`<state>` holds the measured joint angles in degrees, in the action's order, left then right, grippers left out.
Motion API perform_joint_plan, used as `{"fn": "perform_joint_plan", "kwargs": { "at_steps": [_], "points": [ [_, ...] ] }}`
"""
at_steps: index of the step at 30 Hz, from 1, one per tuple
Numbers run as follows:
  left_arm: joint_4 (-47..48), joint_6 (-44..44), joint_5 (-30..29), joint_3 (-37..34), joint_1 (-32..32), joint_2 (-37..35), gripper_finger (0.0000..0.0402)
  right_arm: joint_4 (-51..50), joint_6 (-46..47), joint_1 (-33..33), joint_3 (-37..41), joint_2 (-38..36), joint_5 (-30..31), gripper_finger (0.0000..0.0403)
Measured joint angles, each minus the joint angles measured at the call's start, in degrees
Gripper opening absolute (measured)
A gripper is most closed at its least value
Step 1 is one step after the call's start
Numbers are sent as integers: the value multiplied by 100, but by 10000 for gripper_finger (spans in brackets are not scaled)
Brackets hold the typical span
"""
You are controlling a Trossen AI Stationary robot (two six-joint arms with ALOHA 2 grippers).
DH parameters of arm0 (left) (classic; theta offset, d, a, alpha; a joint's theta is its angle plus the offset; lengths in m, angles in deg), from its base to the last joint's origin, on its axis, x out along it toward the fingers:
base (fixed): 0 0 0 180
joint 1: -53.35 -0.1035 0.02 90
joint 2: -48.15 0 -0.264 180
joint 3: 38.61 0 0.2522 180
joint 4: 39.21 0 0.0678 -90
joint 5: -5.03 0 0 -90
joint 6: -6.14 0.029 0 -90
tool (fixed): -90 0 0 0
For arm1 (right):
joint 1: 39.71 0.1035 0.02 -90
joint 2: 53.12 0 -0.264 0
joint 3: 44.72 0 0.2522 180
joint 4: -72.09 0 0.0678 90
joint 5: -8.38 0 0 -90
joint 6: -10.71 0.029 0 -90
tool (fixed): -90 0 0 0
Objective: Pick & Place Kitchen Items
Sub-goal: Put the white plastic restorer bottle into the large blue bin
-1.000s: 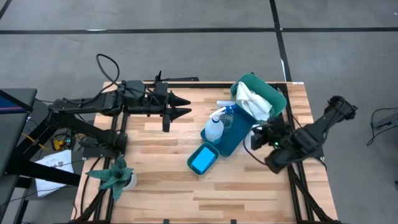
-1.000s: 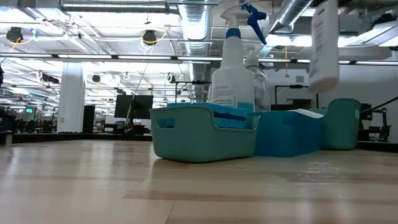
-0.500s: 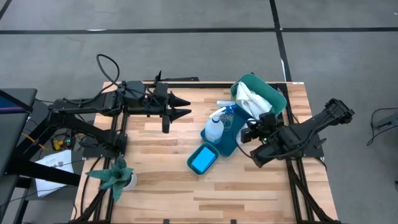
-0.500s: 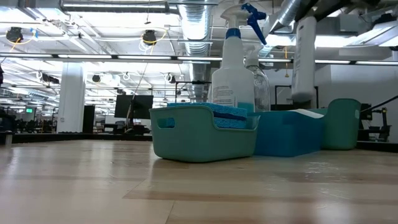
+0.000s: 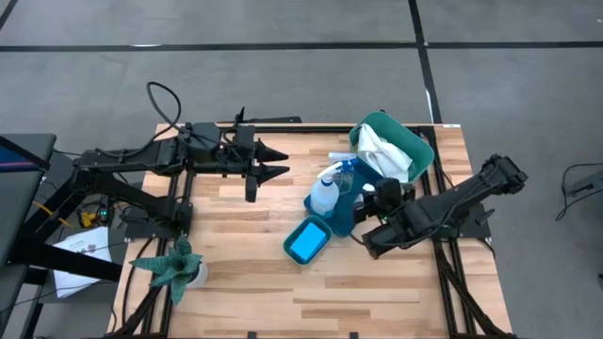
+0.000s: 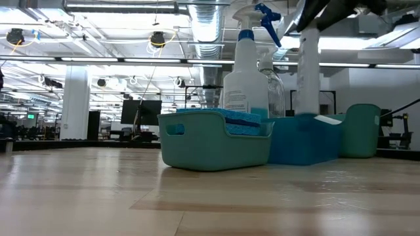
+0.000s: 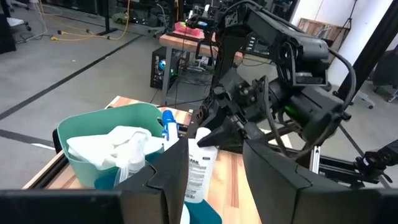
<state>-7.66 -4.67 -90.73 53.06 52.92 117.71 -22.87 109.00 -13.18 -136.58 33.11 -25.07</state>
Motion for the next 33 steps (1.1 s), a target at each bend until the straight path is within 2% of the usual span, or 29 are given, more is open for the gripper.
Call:
{"fn": "perform_joint_plan", "kwargs": {
  "at_steps": [9, 26, 33],
  "points": [
    [27, 4, 4, 0, 0, -4, 149, 469, -679, -114, 1, 262, 56, 108],
    [23, 48, 4, 0, 13, -7, 149, 520, -891, -129, 18, 516, 200, 108],
    [27, 48, 4, 0, 13, -7, 149, 678, -801, -31, 295, 501, 283, 110]
  ]
}}
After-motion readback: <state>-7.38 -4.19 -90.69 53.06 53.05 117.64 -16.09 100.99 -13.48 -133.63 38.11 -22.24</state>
